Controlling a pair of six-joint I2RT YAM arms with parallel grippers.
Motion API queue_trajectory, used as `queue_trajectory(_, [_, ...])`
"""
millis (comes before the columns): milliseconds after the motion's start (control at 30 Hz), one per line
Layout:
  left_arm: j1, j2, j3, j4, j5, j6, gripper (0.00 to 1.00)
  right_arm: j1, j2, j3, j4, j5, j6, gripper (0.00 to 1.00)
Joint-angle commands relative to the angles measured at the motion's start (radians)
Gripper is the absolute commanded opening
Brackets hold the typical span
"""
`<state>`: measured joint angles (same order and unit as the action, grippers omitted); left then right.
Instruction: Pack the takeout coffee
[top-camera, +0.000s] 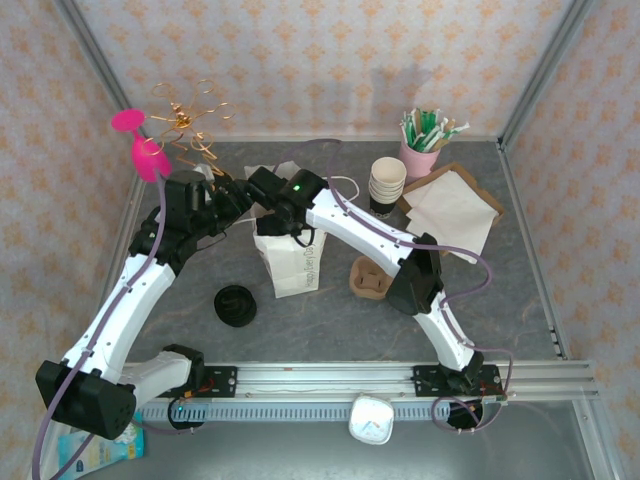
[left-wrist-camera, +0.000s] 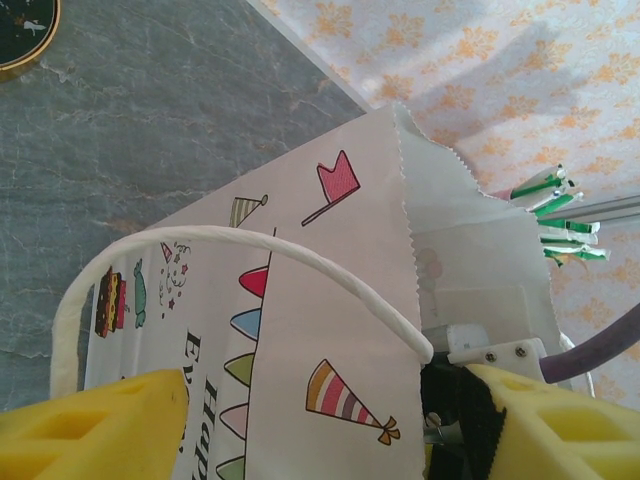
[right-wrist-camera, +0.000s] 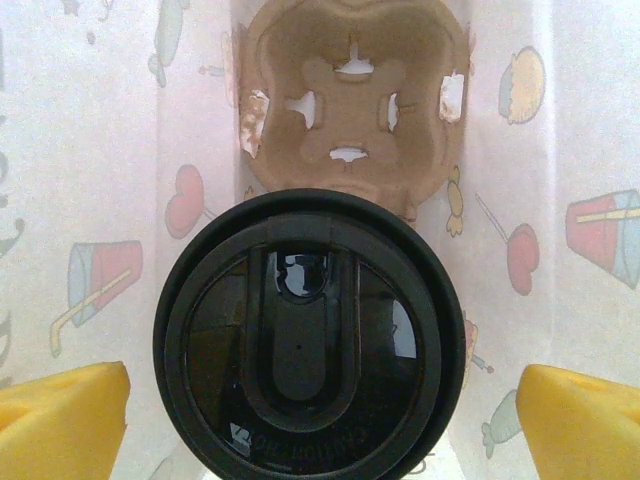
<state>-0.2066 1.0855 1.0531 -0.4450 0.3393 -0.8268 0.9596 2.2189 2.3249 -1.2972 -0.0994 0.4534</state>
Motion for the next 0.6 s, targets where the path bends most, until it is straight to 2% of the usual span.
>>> queue_trajectory(0, [0.006,0.004,0.041,0.002,0.013,0.026,0.73,0.013,-0.049,0.032,-0.01,0.036,0.01,0.99])
queue_trajectory(367, [0.006,0.007,0.032,-0.004,-0.001,0.037,0.7,0.013,-0.058,0.059,-0.011,0.031,0.014,1.0])
queue_trajectory(567, [0.007,0.014,0.018,0.011,0.017,0.035,0.62,0.013,-0.051,0.044,-0.011,0.04,0.005,1.0])
